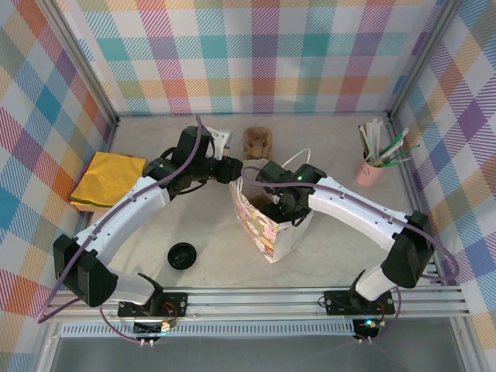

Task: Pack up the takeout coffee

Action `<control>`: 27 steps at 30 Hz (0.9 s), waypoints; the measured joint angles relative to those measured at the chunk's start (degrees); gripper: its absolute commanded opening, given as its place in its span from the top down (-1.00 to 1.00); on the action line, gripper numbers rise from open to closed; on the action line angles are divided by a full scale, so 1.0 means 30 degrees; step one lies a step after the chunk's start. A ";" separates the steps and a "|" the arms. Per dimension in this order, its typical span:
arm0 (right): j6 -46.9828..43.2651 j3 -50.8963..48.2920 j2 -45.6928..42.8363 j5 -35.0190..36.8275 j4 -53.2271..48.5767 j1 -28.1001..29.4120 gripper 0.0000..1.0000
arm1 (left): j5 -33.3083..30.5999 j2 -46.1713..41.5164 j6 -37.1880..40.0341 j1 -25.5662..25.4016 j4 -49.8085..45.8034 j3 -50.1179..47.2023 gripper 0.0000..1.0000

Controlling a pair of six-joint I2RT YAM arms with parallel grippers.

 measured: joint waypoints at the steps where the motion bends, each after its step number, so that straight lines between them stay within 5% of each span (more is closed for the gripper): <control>1: 0.0036 0.0000 -0.0007 -0.0036 -0.0029 0.0000 -0.40 | -0.0058 0.0015 0.0000 0.0000 0.0000 0.0000 0.37; 27: 0.0474 -0.0270 -0.0459 -0.0321 -0.0182 0.0124 -0.40 | -0.0189 0.0080 0.0000 0.0000 -0.0007 0.0000 0.37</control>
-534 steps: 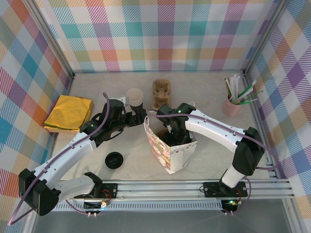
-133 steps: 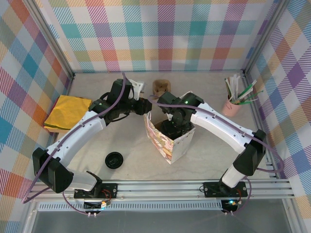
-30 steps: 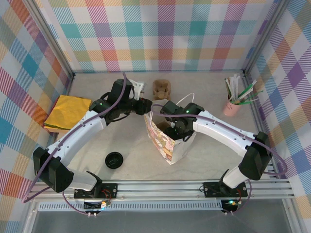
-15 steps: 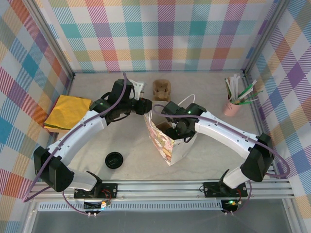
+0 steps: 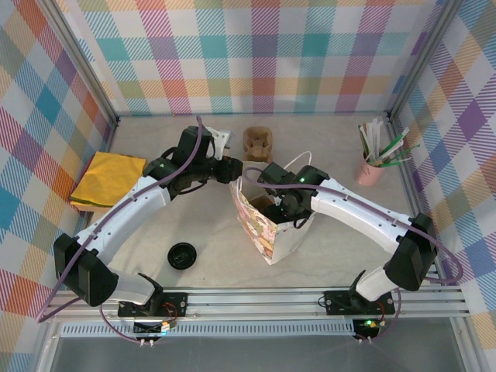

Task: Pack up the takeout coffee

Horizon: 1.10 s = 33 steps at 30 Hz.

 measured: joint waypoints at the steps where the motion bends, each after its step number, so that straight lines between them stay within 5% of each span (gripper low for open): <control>1: 0.0000 -0.0007 0.0000 0.0000 0.0007 0.0000 -0.40 | 0.0000 0.0000 -0.0007 0.0000 0.0000 0.0000 0.37; 21: -0.0007 0.0153 0.0000 0.0029 -0.0066 0.0000 -0.40 | 0.0015 0.0000 -0.0007 0.0000 0.0007 0.0000 0.37; 33: -0.0313 0.3825 0.0000 0.1071 -0.1209 0.0000 -0.39 | 0.0204 0.0000 -0.0007 0.0000 0.0007 0.0000 0.37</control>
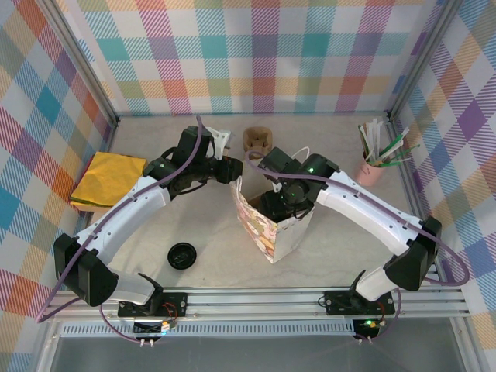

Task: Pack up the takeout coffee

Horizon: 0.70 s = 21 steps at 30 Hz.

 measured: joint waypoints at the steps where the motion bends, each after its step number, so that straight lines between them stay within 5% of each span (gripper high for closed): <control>1: -0.0066 0.0255 0.0000 0.0102 -0.0124 0.0000 -0.39 | 0.0080 0.0000 0.0000 0.0000 0.0000 0.0000 0.37; 21: -0.0794 0.5027 -0.0007 0.1741 -0.2200 0.0000 -0.39 | 0.0459 0.0000 0.0007 -0.0051 0.0000 0.0000 0.36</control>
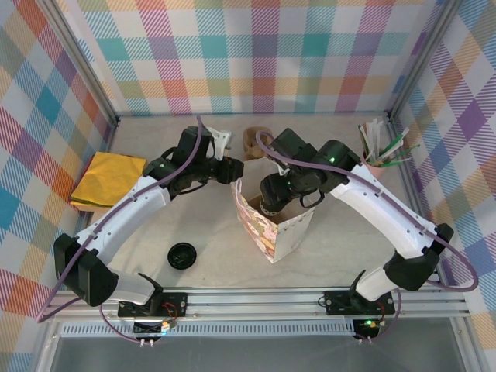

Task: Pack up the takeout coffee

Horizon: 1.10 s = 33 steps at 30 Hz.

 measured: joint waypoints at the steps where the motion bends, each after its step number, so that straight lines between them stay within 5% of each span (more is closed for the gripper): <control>1: 0.0000 0.0168 -0.0022 0.0066 -0.0073 0.0000 -0.39 | 0.0007 0.0000 0.0000 0.0000 0.0000 0.0000 0.36; 33: 0.0015 0.2667 -0.3534 0.1508 -0.0641 0.0000 -0.40 | -0.0517 0.0780 0.0000 -0.0401 -0.0036 0.0175 0.37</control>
